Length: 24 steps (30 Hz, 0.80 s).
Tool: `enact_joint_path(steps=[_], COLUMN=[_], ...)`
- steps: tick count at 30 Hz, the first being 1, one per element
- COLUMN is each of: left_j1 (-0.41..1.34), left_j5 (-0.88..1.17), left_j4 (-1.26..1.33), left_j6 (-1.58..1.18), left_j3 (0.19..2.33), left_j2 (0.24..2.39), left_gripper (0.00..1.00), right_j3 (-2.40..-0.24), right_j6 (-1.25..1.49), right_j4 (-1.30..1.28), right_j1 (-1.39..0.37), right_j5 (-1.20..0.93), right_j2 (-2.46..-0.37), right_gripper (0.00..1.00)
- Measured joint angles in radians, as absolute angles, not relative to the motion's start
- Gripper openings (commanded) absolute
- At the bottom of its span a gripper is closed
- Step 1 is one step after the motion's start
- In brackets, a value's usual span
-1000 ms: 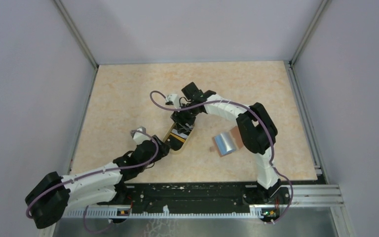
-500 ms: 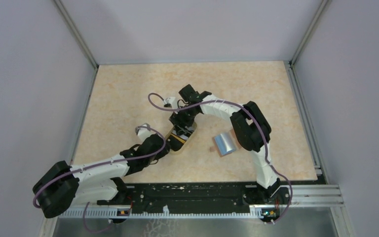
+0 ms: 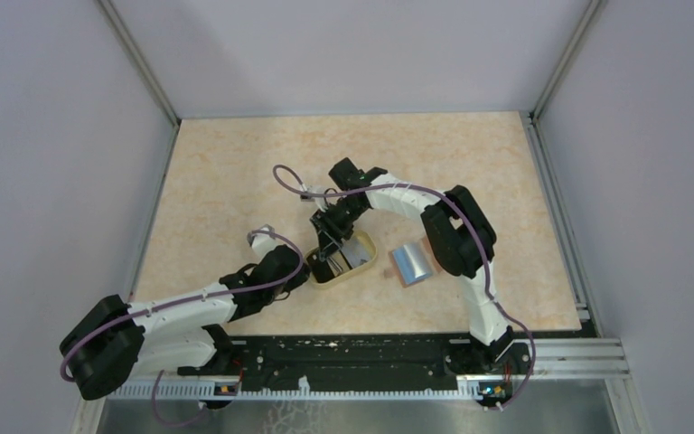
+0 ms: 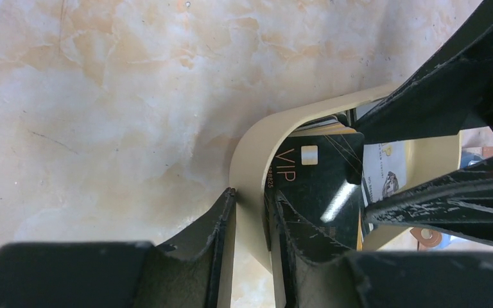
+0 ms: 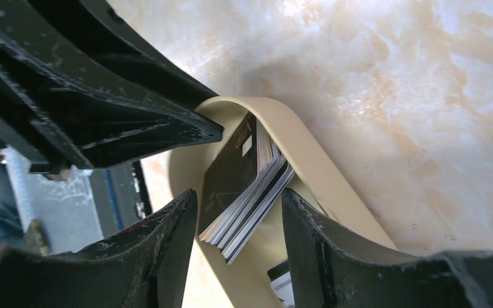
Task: Put the credit cards into the card holder
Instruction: Pick up the credit card from the storage box.
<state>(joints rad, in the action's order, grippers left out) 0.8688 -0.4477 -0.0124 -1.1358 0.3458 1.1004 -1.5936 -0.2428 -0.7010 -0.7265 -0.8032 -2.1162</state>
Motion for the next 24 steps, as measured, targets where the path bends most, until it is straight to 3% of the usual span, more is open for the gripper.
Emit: enact_joint_path(steps=[24], left_j1=[0.869], left_j5=[-0.440], left_j4=[-0.025], left_j6=[-1.160], left_j3=[0.345], left_j2=[1.089], left_gripper=[0.23], right_j3=[-1.343], right_j6=[0.122], right_j4=[-0.473], right_j1=[-0.728], right_j5=[-0.857], right_j2=[-2.046], right_gripper=[0.53])
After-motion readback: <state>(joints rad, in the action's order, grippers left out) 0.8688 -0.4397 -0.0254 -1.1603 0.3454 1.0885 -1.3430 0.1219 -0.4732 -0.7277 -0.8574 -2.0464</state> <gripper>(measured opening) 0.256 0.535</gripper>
